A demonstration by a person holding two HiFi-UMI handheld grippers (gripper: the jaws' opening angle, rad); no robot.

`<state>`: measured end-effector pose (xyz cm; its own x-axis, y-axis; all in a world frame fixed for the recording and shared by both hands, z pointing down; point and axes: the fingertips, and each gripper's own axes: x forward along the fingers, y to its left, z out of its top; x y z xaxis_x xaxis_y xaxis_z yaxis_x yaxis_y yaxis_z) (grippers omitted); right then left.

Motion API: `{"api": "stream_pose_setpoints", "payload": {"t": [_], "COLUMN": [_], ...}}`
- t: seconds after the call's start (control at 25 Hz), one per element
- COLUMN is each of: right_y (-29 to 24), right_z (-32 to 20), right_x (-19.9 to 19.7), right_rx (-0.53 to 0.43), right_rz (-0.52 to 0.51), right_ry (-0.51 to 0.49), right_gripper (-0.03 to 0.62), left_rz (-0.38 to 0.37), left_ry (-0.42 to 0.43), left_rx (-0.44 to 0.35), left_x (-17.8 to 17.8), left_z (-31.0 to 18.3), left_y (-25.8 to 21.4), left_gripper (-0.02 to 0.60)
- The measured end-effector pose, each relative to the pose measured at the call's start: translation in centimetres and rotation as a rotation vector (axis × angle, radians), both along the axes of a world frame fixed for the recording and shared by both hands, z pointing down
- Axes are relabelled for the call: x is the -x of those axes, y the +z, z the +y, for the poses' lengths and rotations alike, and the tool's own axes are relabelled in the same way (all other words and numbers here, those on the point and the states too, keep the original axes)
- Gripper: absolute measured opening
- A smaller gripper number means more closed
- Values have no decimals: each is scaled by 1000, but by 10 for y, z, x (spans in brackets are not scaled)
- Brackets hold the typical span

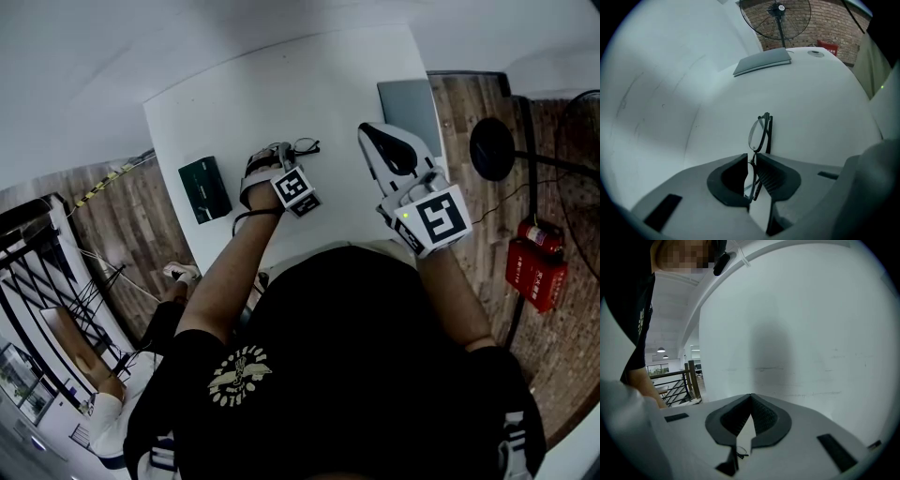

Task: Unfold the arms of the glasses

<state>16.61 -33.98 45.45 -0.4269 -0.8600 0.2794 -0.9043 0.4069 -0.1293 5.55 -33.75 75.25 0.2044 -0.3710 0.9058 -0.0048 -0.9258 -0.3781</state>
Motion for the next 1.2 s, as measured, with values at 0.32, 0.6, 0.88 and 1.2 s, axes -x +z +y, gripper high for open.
{"api": "stream_pose_setpoints", "payload": {"t": [0.32, 0.6, 0.88, 1.2], "right_y": [-8, -20, -34, -51], "right_z": [7, 14, 24, 38], "right_x": [7, 25, 46, 76], "right_rx": [-14, -43, -71, -100], "right_rz": [6, 19, 35, 58], "right_ry": [-9, -36, -63, -81], "right_gripper": [-2, -2, -2, -2], "left_rz": [117, 378, 716, 998], "left_ry": [-78, -310, -492, -628], "left_rx": [-14, 12, 47, 58], "left_x": [6, 29, 54, 81], "left_z": [-10, -18, -17, -8], "left_y": [-27, -69, -118, -203], "left_gripper": [21, 21, 21, 21]}}
